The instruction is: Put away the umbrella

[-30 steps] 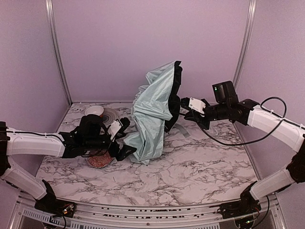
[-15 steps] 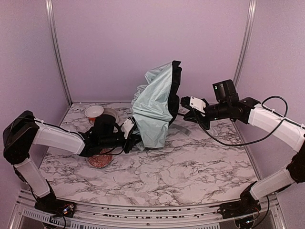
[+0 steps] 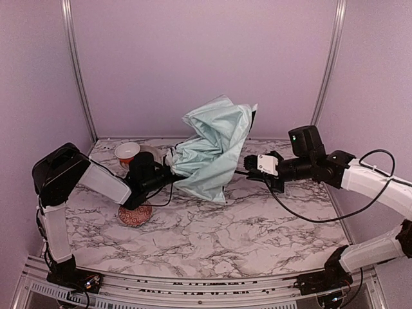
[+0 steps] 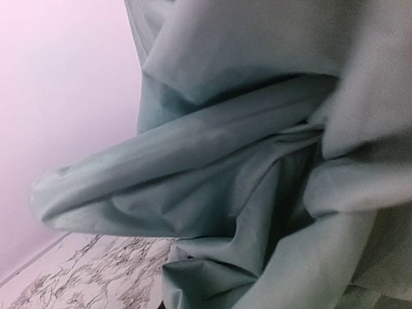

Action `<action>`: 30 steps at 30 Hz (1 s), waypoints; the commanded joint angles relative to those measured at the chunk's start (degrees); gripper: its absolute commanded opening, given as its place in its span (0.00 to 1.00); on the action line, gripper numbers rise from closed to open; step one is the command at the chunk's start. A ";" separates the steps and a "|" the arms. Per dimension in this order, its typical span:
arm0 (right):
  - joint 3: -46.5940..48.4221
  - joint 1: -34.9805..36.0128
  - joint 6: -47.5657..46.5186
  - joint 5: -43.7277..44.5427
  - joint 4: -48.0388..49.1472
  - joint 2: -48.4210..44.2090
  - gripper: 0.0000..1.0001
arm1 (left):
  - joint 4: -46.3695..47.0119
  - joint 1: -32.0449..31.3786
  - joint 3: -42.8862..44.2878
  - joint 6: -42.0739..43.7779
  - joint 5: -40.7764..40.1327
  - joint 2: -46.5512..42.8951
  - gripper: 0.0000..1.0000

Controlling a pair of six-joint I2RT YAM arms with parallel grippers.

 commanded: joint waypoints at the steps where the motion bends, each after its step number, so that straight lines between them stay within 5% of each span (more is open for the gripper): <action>1: -9.52 4.96 -5.11 -1.99 0.10 -2.61 0.00 | 13.08 0.23 0.25 2.12 6.82 3.20 0.18; 12: -24.20 10.31 -4.25 -3.74 7.86 -1.07 0.00 | 5.35 -1.88 -4.83 15.98 12.12 0.75 0.22; 20: -27.24 10.78 -5.67 -0.96 10.19 3.25 0.00 | -2.76 -3.88 -0.90 28.99 -1.11 3.89 0.26; 27: -28.04 10.78 -5.44 -1.60 10.94 8.52 0.00 | 0.72 -3.61 4.15 31.95 -22.59 8.88 0.85; 30: -27.22 10.80 -5.46 -1.97 9.72 9.96 0.00 | 1.18 -1.91 7.24 33.54 -30.76 10.74 0.98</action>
